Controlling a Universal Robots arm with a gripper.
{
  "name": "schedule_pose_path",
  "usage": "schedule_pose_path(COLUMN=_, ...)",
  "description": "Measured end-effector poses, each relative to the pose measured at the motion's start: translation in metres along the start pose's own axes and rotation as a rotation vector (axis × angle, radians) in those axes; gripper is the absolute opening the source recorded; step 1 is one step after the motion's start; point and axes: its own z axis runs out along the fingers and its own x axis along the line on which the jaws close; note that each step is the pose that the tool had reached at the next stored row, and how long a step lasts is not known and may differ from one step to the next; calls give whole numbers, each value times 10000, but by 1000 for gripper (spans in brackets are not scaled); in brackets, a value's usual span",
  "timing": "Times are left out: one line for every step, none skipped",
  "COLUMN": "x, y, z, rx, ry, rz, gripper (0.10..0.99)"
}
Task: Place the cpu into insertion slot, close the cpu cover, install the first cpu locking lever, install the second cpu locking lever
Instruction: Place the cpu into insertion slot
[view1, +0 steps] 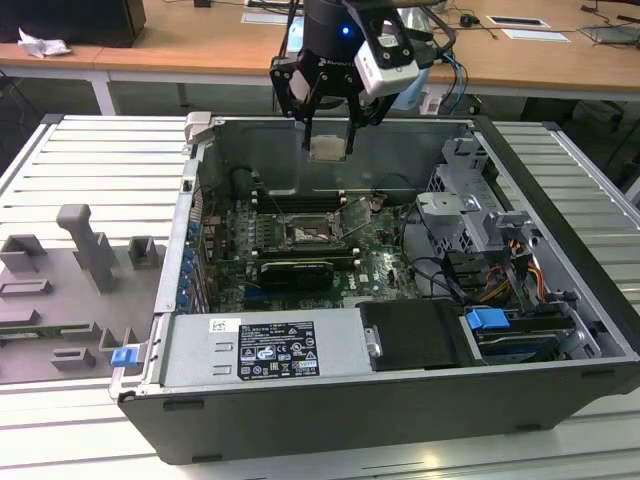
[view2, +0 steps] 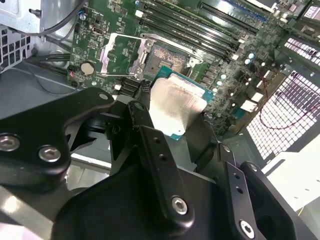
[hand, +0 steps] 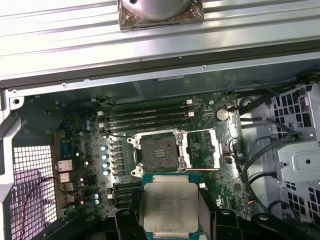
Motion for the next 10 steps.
schedule_pose_path(x=0, y=0, z=0, rx=0, ry=-6, rz=69, gripper=529)
schedule_pose_path(x=0, y=0, z=1, rx=-1, ry=-10, rz=120, gripper=529)
schedule_pose_path(x=0, y=0, z=1, rx=-2, ry=-15, rz=176, gripper=529)
schedule_pose_path(x=0, y=0, z=1, rx=-3, ry=-18, rz=204, gripper=529)
schedule_pose_path(x=0, y=0, z=1, rx=-4, ry=-21, rz=234, gripper=529)
schedule_pose_path(x=0, y=0, z=2, rx=-5, ry=-25, rz=280, gripper=529)
schedule_pose_path(x=0, y=0, z=2, rx=-6, ry=-28, rz=318, gripper=529)
schedule_pose_path(x=0, y=0, z=2, rx=-7, ry=-30, rz=342, gripper=529)
schedule_pose_path(x=0, y=0, z=2, rx=-7, ry=-35, rz=392, gripper=529)
schedule_pose_path(x=0, y=0, z=2, rx=-8, ry=-38, rz=434, gripper=529)
